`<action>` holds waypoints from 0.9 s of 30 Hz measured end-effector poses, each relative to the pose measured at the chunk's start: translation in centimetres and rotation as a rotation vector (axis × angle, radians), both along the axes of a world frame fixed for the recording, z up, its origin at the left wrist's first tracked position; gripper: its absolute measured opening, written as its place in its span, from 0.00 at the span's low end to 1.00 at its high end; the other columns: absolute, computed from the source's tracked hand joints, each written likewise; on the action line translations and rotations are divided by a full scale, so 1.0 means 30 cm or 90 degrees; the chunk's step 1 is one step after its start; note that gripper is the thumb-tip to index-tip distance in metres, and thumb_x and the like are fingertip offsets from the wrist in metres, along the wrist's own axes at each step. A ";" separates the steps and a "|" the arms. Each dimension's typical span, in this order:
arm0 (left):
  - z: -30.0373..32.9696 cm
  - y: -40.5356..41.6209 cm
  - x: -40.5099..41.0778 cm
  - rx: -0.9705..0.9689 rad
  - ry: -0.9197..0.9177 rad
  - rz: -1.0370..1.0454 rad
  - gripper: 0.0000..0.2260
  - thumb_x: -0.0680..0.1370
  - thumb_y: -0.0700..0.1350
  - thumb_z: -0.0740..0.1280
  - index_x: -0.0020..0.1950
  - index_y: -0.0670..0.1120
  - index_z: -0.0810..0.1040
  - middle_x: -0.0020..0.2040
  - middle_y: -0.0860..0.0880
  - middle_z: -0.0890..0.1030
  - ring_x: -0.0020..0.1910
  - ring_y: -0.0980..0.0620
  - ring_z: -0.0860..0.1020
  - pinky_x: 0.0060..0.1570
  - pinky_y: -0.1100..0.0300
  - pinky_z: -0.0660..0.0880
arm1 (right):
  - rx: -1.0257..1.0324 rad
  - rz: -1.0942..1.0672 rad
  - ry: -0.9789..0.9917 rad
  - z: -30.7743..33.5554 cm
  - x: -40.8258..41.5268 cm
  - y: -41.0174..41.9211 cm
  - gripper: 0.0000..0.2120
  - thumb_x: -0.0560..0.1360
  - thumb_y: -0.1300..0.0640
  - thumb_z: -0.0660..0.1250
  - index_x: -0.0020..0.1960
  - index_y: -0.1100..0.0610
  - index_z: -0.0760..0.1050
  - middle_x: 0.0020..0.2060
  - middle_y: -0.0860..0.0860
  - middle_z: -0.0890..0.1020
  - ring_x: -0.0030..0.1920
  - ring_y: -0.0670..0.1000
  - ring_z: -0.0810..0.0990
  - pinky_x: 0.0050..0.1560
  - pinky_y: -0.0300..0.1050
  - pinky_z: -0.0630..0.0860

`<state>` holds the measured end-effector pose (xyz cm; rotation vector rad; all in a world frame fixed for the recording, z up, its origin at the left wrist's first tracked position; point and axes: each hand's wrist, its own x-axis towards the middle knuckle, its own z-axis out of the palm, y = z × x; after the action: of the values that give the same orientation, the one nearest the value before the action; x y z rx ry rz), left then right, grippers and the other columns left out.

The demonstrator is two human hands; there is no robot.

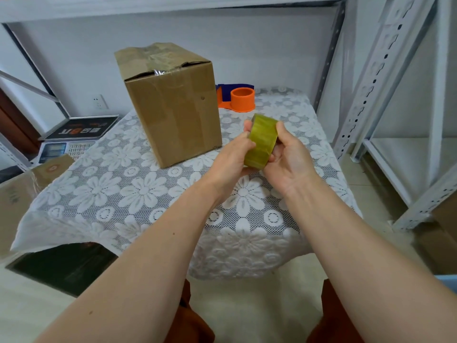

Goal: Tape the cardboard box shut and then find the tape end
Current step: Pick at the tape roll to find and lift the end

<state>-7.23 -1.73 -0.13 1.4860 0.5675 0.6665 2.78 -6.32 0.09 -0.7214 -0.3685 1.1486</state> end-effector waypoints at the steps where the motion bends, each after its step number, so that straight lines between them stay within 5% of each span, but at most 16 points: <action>1: 0.001 0.000 -0.002 -0.001 -0.003 -0.001 0.14 0.75 0.43 0.56 0.54 0.54 0.78 0.45 0.48 0.83 0.50 0.50 0.79 0.62 0.42 0.74 | 0.001 0.001 0.000 0.000 -0.001 0.000 0.20 0.82 0.50 0.52 0.61 0.62 0.75 0.47 0.57 0.85 0.49 0.53 0.85 0.51 0.52 0.80; 8: 0.005 0.005 -0.004 -0.012 -0.013 -0.008 0.17 0.66 0.45 0.60 0.53 0.49 0.79 0.44 0.46 0.81 0.49 0.49 0.79 0.60 0.46 0.75 | 0.002 0.003 -0.008 0.001 -0.004 0.001 0.20 0.82 0.50 0.53 0.60 0.63 0.75 0.47 0.57 0.85 0.51 0.54 0.84 0.53 0.53 0.79; 14: -0.004 0.004 -0.001 -0.014 -0.010 0.015 0.13 0.77 0.44 0.56 0.55 0.50 0.78 0.43 0.47 0.83 0.49 0.49 0.80 0.62 0.42 0.74 | 0.007 0.002 0.006 0.001 -0.001 -0.003 0.19 0.82 0.50 0.53 0.61 0.62 0.75 0.45 0.56 0.86 0.47 0.53 0.85 0.47 0.51 0.81; 21: 0.012 -0.012 0.004 -0.011 -0.017 0.024 0.14 0.67 0.46 0.60 0.50 0.50 0.79 0.43 0.46 0.81 0.48 0.49 0.79 0.61 0.43 0.75 | 0.010 0.000 -0.007 -0.002 0.002 0.001 0.19 0.82 0.50 0.53 0.58 0.62 0.76 0.46 0.56 0.86 0.48 0.53 0.85 0.50 0.52 0.80; 27: 0.009 -0.010 0.001 -0.032 -0.029 0.017 0.14 0.69 0.46 0.59 0.51 0.49 0.79 0.42 0.47 0.82 0.47 0.49 0.79 0.62 0.43 0.74 | 0.021 0.007 0.008 0.003 -0.003 -0.002 0.19 0.82 0.50 0.53 0.60 0.62 0.75 0.46 0.57 0.86 0.49 0.53 0.85 0.53 0.53 0.80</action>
<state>-7.21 -2.02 0.12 1.4154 0.5662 0.7006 2.68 -6.38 0.17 -0.6835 -0.3801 1.1546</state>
